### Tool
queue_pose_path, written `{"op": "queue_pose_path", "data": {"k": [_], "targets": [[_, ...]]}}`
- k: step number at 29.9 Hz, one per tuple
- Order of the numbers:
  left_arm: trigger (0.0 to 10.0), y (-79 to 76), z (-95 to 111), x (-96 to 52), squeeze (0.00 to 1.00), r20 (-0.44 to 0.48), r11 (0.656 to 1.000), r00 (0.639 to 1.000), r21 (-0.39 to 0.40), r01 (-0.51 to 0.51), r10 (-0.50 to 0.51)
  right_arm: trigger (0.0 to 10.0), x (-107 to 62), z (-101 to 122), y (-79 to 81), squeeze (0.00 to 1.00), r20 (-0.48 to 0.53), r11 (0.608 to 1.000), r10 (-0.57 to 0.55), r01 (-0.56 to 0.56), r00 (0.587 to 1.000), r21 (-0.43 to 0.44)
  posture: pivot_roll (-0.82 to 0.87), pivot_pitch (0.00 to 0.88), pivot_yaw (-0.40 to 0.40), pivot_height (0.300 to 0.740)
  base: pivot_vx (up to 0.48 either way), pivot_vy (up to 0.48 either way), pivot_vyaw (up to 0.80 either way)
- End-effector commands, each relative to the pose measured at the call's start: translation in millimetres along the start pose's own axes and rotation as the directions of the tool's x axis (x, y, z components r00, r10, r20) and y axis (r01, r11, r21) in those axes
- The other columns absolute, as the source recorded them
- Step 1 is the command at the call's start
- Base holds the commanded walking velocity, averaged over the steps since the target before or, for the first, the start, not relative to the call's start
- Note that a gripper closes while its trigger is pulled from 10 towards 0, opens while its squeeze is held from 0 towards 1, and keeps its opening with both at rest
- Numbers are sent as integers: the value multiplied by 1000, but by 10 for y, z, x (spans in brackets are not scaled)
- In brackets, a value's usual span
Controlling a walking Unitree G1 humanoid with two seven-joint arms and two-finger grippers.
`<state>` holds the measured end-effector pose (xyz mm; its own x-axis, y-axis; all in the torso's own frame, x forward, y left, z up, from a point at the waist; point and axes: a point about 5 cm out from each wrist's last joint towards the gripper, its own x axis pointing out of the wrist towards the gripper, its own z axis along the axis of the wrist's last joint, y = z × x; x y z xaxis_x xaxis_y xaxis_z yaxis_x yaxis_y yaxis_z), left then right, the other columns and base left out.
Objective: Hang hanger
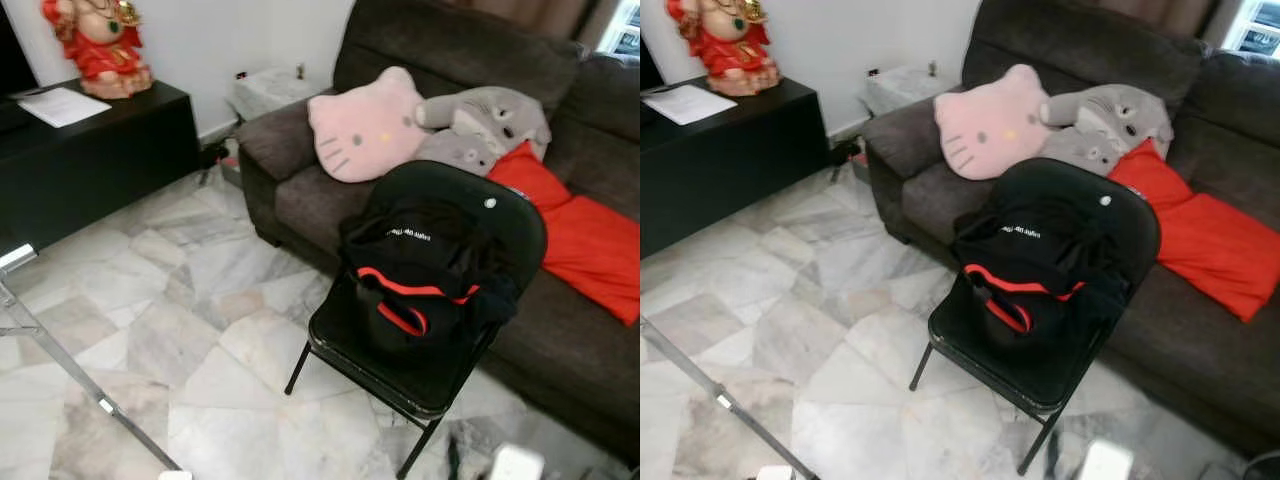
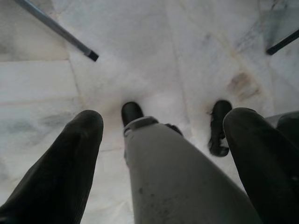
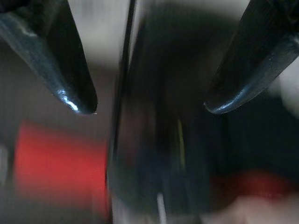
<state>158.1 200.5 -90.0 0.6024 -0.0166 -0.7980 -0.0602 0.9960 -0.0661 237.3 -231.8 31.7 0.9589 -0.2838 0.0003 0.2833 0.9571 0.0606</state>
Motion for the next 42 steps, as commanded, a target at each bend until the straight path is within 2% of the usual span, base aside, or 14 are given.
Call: {"op": "queue_pose_path", "data": {"k": [1,8,11,14,18,23,25,26,29,36,42], "targets": [[10000,-12,-95,-22,0,-25,1000,1000,9,4,-3,10000,-58,5,37,0,-7,1000,25,-25,1000,10,-167,38,-77,740,0,0,0],[10000,-31,-107,-24,0,-23,1000,1000,17,12,-12,10000,-110,-14,76,0,1,999,39,-39,999,4,-163,26,-74,740,0,0,0],[10000,-39,-106,-24,0,-22,1000,1000,22,17,-17,10000,-186,92,113,0,-11,999,52,-52,999,-14,-164,21,-69,740,0,0,0],[10000,-21,-103,-26,0,-24,999,1000,33,20,-20,10000,-122,212,171,0,22,999,21,-22,1000,41,-178,13,-46,740,0,0,0],[10000,24,-40,-20,0,-5,999,1000,44,13,-13,10000,17,349,315,0,74,996,48,-54,996,72,-167,48,-31,740,0,0,0],[10000,81,20,-15,0,5,999,1000,46,-3,3,10000,66,401,421,0,65,994,84,-88,994,63,-160,57,-20,740,0,0,0],[10000,109,49,-12,0,6,999,1000,48,-10,10,10000,86,409,501,0,56,985,171,-171,984,-13,-155,57,-12,740,0,0,0],[10000,123,69,-9,0,8,999,1000,48,-13,13,10000,105,416,532,0,48,974,215,-211,975,-82,-156,60,-8,740,0,0,0],[10000,139,103,-3,0,10,999,1000,49,-18,17,10000,151,429,563,0,50,955,265,-255,963,-155,-170,57,-7,740,0,0,0],[10000,160,154,8,0,17,999,999,35,-33,32,10000,213,584,522,0,108,981,185,-176,977,-83,-174,59,-15,740,0,0,0],[10000,132,185,21,0,22,999,999,32,-25,25,10000,236,662,557,0,137,983,175,-167,975,-71,-174,61,-24,740,0,0,0]]}}
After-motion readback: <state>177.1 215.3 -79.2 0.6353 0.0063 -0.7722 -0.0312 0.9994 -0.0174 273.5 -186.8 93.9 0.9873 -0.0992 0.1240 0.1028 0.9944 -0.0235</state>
